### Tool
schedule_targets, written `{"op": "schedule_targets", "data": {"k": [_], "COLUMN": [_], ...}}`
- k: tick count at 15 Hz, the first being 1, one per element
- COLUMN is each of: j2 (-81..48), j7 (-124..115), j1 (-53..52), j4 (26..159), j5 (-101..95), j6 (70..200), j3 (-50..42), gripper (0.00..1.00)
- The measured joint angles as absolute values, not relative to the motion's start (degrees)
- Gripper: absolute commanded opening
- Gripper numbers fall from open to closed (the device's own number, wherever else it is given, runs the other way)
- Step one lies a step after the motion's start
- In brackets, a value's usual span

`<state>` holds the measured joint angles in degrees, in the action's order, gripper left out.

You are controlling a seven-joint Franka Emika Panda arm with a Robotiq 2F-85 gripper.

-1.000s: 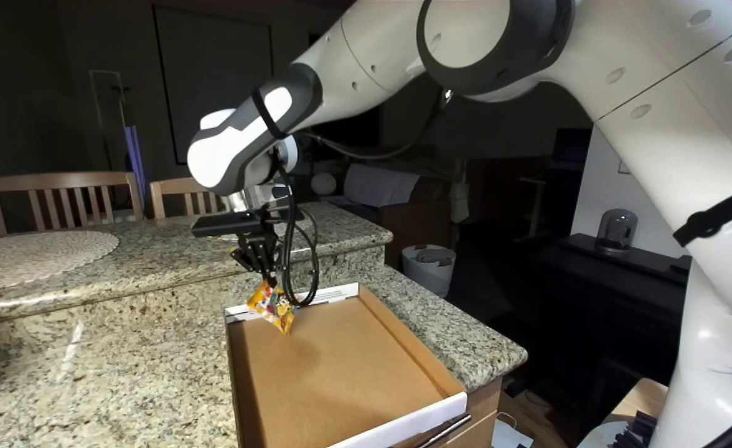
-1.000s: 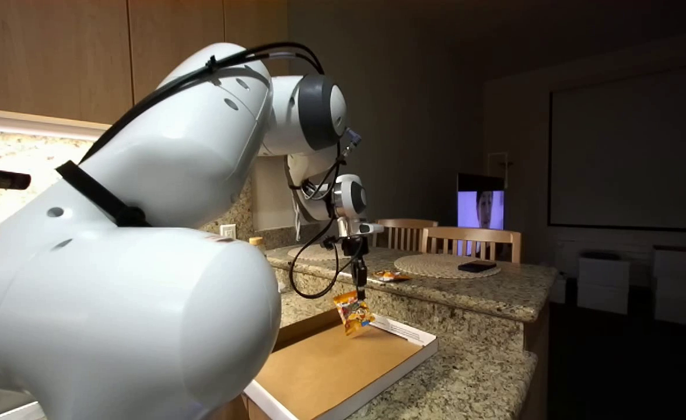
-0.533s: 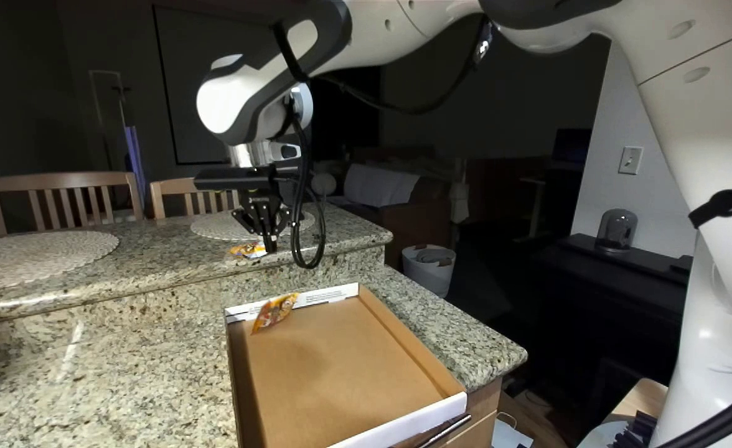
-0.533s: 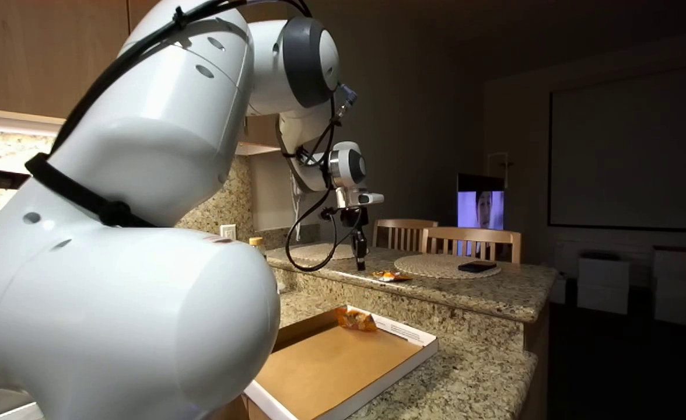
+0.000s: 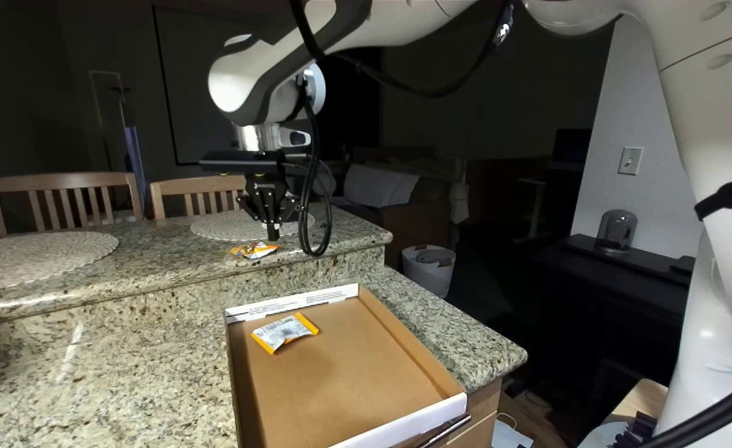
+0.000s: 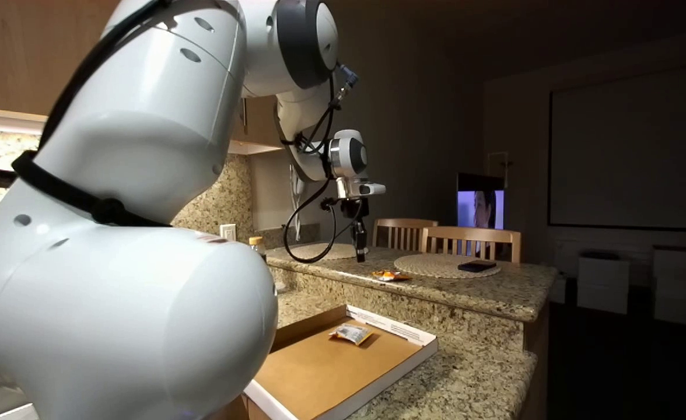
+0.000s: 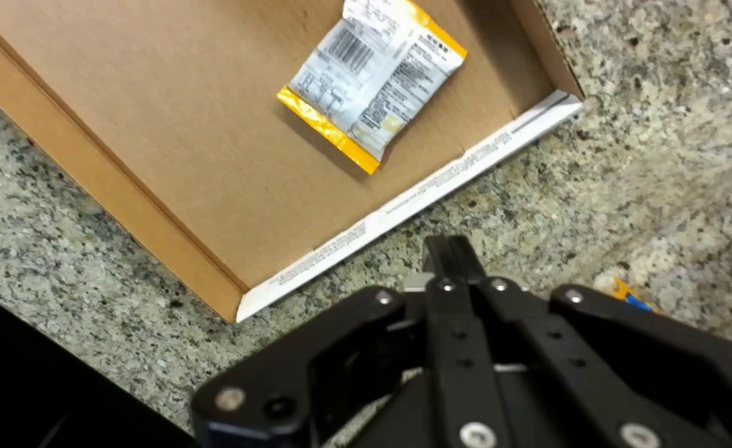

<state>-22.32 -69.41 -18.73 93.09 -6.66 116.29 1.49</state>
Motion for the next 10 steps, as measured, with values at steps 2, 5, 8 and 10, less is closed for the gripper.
{"op": "schedule_targets", "data": {"k": [2,5,8,10], "j2": [-22.5,-22.5,-22.0,-21.7], "j7": [-68.7,-68.2,-68.4,-68.9], "j1": [-18.6,-18.5,-18.5,-18.5], "j4": [95.9,100.5,104.5,106.9], "j5": [-5.3,-4.5,-4.5,-4.6], "j6": [115.8,115.7,117.2,121.1], "j3": [2.7,3.9,4.1,4.0], "gripper": [0.45,0.63,0.84,0.95]}}
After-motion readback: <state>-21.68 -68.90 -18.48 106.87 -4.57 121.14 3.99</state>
